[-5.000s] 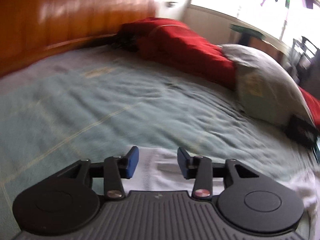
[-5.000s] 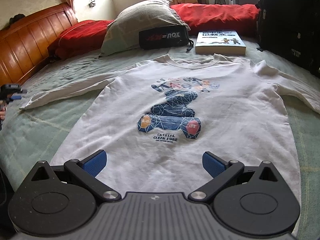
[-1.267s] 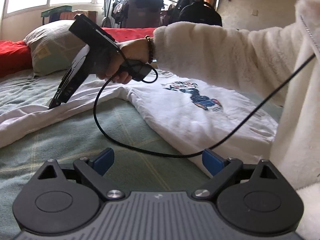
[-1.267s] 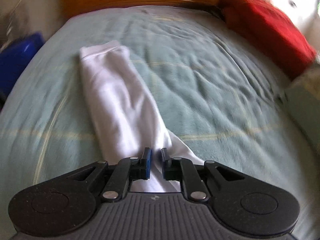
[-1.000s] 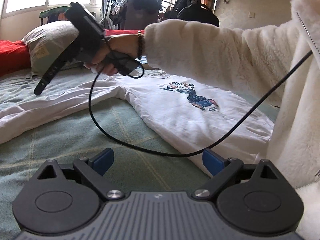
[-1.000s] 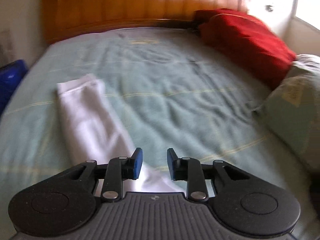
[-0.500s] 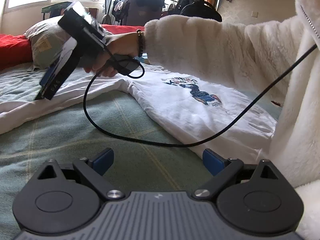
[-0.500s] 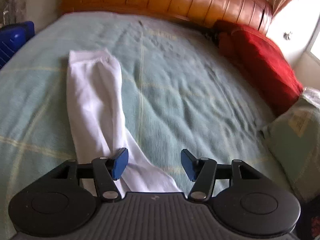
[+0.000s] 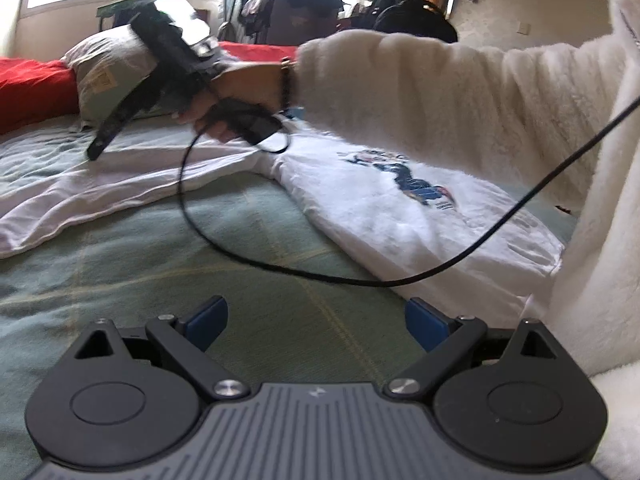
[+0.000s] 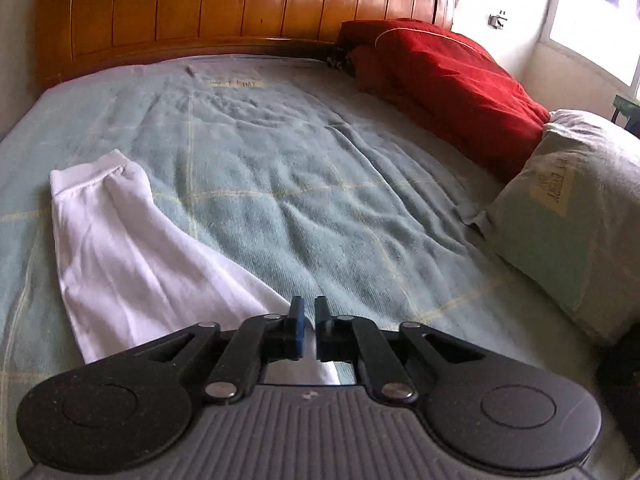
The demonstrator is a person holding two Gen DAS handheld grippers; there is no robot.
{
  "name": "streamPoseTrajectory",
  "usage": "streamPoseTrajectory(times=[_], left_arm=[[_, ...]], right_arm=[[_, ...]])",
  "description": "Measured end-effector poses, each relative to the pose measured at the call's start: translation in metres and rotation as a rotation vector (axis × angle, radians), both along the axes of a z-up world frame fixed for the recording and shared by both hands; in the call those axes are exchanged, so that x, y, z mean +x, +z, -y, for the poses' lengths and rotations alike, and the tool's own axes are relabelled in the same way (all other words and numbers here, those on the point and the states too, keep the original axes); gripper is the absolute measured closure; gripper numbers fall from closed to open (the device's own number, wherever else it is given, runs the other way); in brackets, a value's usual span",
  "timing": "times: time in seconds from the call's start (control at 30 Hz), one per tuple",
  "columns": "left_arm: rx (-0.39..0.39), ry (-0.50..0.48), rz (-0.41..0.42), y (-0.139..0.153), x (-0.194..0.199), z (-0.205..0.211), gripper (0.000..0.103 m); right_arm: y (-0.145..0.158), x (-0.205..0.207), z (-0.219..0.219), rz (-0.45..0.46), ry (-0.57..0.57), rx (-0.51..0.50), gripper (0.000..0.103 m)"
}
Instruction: Fold clothes
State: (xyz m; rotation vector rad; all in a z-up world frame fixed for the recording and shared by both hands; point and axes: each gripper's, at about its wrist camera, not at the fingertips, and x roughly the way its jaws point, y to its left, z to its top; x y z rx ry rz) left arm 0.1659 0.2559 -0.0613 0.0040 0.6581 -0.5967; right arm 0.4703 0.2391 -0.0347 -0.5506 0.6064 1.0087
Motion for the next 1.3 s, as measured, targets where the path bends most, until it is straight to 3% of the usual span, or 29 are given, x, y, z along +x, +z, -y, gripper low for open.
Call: streamPoseTrajectory(times=[0.17, 0.33, 0.47, 0.57, 0.7, 0.9, 0.97, 1.03, 1.17, 1.3], left_arm=[[0.005, 0.074, -0.002, 0.006, -0.007, -0.017, 0.008], [0.052, 0.191, -0.01, 0.017, -0.009, -0.042, 0.008], [0.056, 0.334, -0.039, 0.019, -0.007, -0.064, 0.008], [0.031, 0.384, -0.05, 0.02, -0.007, -0.075, 0.008], [0.011, 0.389, -0.01, 0.022, -0.012, -0.077, 0.008], [-0.011, 0.364, 0.003, 0.019, -0.016, -0.078, 0.008], [-0.018, 0.36, 0.002, 0.017, -0.016, -0.078, 0.008], [-0.023, 0.355, 0.002, 0.016, -0.017, -0.078, 0.008], [-0.022, 0.349, -0.001, 0.012, -0.019, -0.076, 0.008], [-0.032, 0.35, -0.001, 0.011, -0.021, -0.079, 0.008]], right_arm=[[0.012, -0.006, 0.003, -0.015, 0.011, 0.022, 0.083], [0.02, -0.019, -0.001, -0.021, 0.054, 0.037, 0.082], [0.021, -0.025, -0.027, -0.029, 0.097, 0.06, 0.083], [0.017, -0.028, -0.054, -0.027, 0.126, 0.078, 0.083], [-0.001, -0.038, -0.086, 0.006, 0.158, 0.033, 0.087], [-0.013, -0.061, -0.091, 0.049, 0.283, -0.042, 0.087], [-0.008, -0.056, -0.089, 0.04, 0.28, -0.012, 0.085], [-0.005, -0.052, -0.09, 0.013, 0.275, 0.02, 0.077], [-0.021, -0.059, -0.1, 0.047, 0.284, -0.034, 0.076], [-0.025, -0.069, -0.095, 0.074, 0.287, -0.027, 0.077]])
